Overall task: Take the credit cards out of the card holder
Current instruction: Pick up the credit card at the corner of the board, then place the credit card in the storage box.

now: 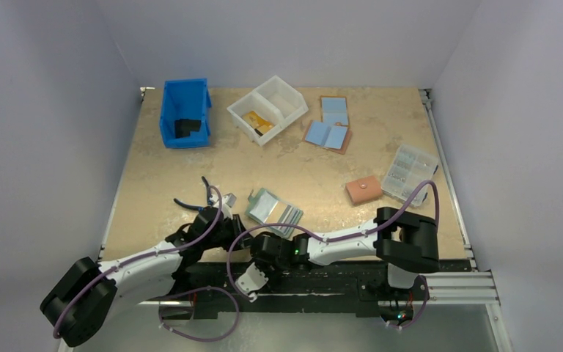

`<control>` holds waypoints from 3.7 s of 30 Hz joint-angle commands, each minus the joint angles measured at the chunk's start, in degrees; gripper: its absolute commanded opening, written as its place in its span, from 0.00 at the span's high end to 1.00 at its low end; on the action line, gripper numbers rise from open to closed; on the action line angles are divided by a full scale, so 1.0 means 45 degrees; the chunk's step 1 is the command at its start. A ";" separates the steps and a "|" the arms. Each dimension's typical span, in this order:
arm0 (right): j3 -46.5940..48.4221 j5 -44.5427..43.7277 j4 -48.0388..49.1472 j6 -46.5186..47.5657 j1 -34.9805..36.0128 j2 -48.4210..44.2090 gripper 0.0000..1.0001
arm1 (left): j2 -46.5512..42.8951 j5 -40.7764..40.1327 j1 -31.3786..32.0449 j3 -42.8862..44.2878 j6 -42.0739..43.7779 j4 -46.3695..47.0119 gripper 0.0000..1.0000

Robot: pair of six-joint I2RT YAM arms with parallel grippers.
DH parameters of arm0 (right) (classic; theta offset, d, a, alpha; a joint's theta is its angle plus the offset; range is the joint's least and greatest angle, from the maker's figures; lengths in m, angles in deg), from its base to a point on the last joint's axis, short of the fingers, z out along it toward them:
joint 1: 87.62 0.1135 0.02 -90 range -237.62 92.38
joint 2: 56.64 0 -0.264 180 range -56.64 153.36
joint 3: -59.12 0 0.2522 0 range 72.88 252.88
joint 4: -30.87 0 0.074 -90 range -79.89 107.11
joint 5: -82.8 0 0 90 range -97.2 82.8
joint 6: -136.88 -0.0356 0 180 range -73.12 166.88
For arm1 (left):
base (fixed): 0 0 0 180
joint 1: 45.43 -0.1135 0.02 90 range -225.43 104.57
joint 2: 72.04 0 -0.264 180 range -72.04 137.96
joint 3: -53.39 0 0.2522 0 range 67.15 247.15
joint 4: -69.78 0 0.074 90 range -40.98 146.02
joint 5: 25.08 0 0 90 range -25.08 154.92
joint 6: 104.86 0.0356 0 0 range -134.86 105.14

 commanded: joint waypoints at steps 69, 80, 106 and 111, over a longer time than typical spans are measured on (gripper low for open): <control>0.4479 1.4139 -0.7705 -0.1664 -1.0958 -0.2199 1.00 | 0.1767 0.2537 0.0749 0.2432 0.6247 0.8950 0.53; 0.4334 1.3530 -0.7126 -0.2502 -1.1042 -0.2596 0.60 | 0.1406 0.1460 0.1515 0.3520 0.8431 0.5403 1.00; -0.0504 1.3127 0.6816 -2.1405 -1.5130 -0.4933 0.02 | 0.3303 -1.0485 0.6910 0.5489 2.2453 0.7798 1.00; -0.0848 1.2645 0.7584 -2.3934 -1.5098 -0.4300 0.02 | 0.3807 -1.0203 0.7006 0.5558 2.2331 0.7949 1.00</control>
